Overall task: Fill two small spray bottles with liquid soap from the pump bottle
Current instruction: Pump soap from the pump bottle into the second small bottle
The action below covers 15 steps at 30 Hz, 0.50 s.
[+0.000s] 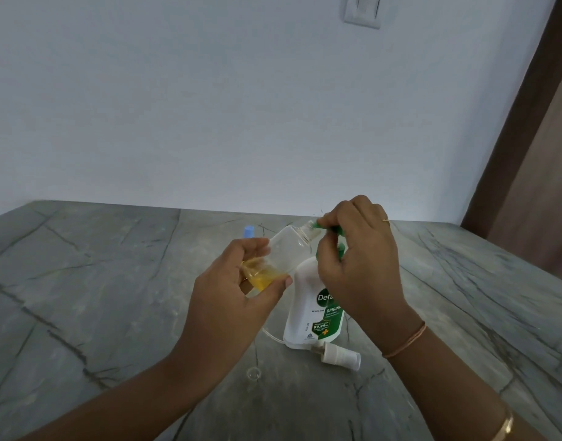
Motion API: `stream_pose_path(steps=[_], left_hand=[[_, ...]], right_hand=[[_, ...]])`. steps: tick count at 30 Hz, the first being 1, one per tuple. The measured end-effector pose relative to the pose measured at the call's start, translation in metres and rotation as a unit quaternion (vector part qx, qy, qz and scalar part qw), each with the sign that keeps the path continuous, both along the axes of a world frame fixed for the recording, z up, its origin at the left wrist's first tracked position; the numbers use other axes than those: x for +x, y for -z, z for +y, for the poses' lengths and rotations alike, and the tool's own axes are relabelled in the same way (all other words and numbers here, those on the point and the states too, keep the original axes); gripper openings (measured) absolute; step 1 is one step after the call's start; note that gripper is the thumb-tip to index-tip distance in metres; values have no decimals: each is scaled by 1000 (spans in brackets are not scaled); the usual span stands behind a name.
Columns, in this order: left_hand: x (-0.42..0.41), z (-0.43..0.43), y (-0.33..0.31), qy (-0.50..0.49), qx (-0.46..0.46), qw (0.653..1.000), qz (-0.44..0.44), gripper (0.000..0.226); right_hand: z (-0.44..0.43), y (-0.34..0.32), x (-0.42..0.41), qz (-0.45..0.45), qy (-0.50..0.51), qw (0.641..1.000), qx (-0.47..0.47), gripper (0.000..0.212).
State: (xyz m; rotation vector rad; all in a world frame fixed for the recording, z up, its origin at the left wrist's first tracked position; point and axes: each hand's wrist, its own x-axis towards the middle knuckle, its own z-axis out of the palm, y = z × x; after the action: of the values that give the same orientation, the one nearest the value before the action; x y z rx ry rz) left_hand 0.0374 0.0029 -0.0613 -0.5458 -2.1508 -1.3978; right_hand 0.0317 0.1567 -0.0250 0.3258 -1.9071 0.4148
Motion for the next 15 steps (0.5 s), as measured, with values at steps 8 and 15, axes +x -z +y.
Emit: stream_pose_path(steps=[8,15], left_hand=[[0,-1,0,4,18,1000,5,51],[-1,0,2,8,13,1000,-5,49]], right_hand=[[5,-8,1,-1,-2,1000,8,10],[-1,9,-4,26,9,1000,-8,13]])
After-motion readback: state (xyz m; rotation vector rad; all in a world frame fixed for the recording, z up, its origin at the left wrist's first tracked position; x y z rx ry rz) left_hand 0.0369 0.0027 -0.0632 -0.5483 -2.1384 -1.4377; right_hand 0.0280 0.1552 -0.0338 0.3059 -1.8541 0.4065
